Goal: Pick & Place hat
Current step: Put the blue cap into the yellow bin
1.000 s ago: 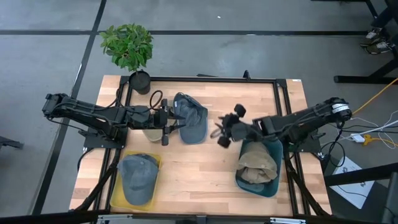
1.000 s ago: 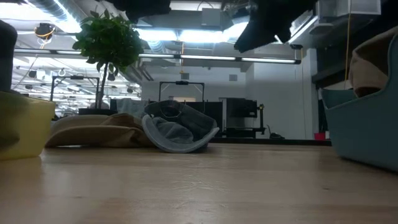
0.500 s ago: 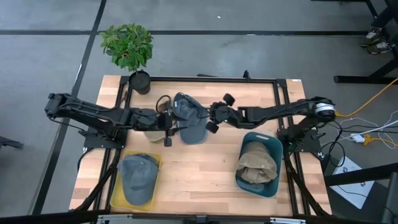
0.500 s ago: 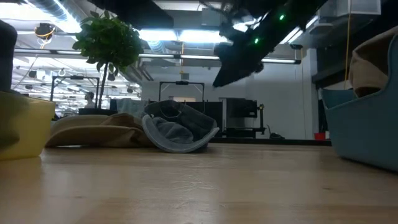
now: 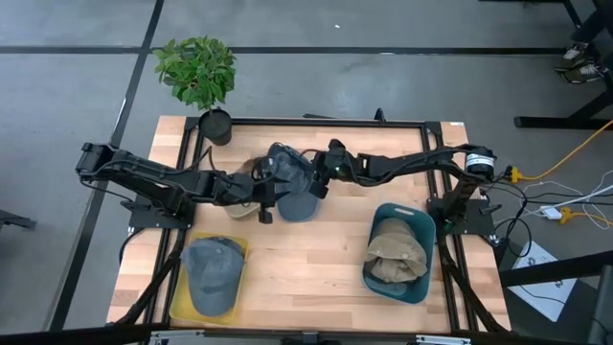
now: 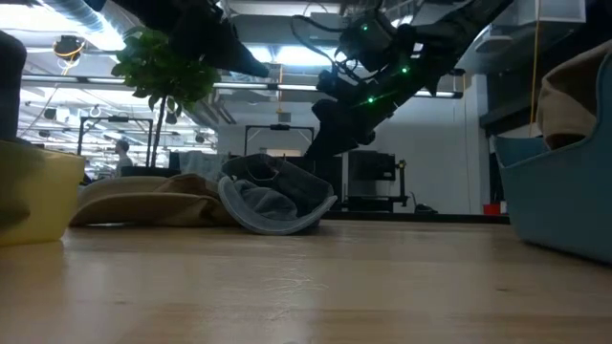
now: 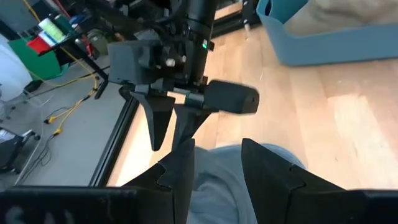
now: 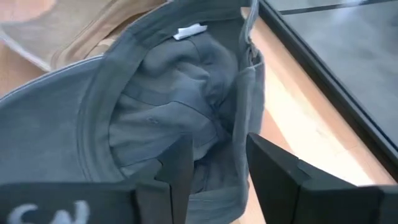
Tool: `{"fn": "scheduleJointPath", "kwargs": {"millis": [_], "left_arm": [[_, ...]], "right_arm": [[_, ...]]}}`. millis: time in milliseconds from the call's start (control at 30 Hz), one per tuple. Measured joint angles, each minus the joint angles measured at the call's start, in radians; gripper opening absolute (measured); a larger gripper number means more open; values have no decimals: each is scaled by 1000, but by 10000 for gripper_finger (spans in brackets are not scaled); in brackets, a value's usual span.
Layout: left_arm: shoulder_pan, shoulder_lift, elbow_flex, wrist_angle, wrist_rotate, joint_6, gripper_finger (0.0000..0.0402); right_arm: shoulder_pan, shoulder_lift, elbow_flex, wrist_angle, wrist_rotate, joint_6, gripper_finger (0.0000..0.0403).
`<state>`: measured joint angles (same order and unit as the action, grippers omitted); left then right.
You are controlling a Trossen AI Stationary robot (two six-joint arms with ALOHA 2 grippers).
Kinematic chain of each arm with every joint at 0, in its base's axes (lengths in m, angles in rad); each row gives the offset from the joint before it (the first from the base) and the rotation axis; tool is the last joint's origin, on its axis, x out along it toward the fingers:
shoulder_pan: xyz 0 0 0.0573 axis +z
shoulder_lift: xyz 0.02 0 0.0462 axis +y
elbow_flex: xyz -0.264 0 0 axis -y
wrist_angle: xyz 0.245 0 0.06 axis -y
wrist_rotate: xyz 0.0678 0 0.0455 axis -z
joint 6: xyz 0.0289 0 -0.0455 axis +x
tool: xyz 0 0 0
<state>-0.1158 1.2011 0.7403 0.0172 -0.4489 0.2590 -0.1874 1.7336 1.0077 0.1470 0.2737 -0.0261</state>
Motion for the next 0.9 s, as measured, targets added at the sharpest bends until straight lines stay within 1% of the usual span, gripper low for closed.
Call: {"fn": "scheduleJointPath", "kwargs": {"millis": [100,300,400,567,900], "left_arm": [[0,0,0,-19,-6,-1,127],[0,0,0,-22,-6,4,127],[0,0,0,-22,-6,25,128],[0,0,0,-22,-6,59,128],[0,0,0,-22,-5,77,127]], "right_arm": [[-20,0,0,0,-31,-5,167],[-46,0,0,0,-32,15,226],[-58,0,0,0,-32,56,243],[-66,0,0,-14,-58,99,247],[-65,11,12,-27,-58,124,248]]}}
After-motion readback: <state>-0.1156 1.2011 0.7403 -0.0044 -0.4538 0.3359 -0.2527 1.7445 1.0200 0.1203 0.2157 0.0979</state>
